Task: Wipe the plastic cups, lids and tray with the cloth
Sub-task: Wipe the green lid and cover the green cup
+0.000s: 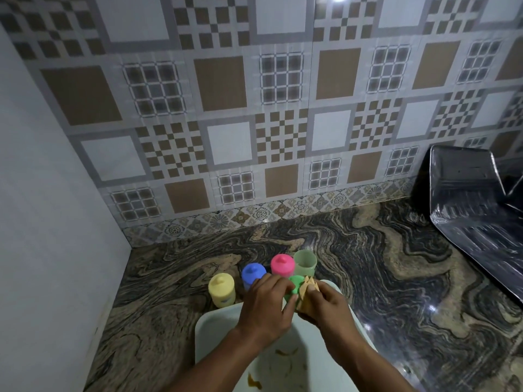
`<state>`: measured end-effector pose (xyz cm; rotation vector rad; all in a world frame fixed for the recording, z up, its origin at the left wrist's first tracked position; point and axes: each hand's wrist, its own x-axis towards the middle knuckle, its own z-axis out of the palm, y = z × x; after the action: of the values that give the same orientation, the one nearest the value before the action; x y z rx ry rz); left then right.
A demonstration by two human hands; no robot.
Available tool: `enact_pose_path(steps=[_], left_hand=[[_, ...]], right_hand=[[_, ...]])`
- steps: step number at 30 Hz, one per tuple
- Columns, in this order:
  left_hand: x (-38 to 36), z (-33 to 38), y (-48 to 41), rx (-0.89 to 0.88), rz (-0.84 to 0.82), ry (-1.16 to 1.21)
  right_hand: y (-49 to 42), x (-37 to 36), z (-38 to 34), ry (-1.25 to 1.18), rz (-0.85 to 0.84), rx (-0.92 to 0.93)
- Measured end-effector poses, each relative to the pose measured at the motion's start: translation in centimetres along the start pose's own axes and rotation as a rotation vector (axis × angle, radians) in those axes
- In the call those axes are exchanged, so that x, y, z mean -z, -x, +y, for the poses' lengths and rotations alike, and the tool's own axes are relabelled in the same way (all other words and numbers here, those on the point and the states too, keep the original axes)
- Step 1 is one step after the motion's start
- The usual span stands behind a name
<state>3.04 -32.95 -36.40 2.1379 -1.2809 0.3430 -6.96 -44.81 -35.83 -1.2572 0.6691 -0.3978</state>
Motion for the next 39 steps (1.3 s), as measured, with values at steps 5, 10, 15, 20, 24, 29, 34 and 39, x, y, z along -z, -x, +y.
enact_pose_path(steps=[5, 10, 15, 20, 24, 29, 34, 39], left_hand=[[1.6, 0.0, -1.2, 0.109, 0.024, 0.126], [2.7, -3.0, -4.3, 0.557, -0.507, 0.665], [3.8, -2.5, -5.5, 0.564, -0.715, 0.776], [4.1, -2.4, -6.0, 0.578, -0.722, 0.932], [3.5, -2.7, -5.3, 0.574, -0.687, 0.995], [2.3, -2.7, -3.6, 0.655, -0.601, 1.030], [2.6, -2.5, -3.3, 0.654, -0.609, 1.018], [4.1, -1.3, -4.9, 0.733, -0.719, 0.949]], right_hand=[[-0.3, 1.3, -1.2, 0.145, -0.051, 0.090], [-0.4, 2.3, -3.7, 0.234, -0.302, 0.080], [-0.5, 2.8, -5.0, 0.252, -0.394, 0.042], [-0.8, 3.5, -5.5, 0.128, -0.398, 0.034], [-0.1, 3.0, -4.0, -0.107, -0.314, 0.001], [1.1, 1.9, -1.2, -0.374, -0.155, -0.117], [1.3, 1.8, -1.8, -0.325, -0.157, -0.109], [0.6, 2.1, -4.3, -0.133, -0.328, -0.100]])
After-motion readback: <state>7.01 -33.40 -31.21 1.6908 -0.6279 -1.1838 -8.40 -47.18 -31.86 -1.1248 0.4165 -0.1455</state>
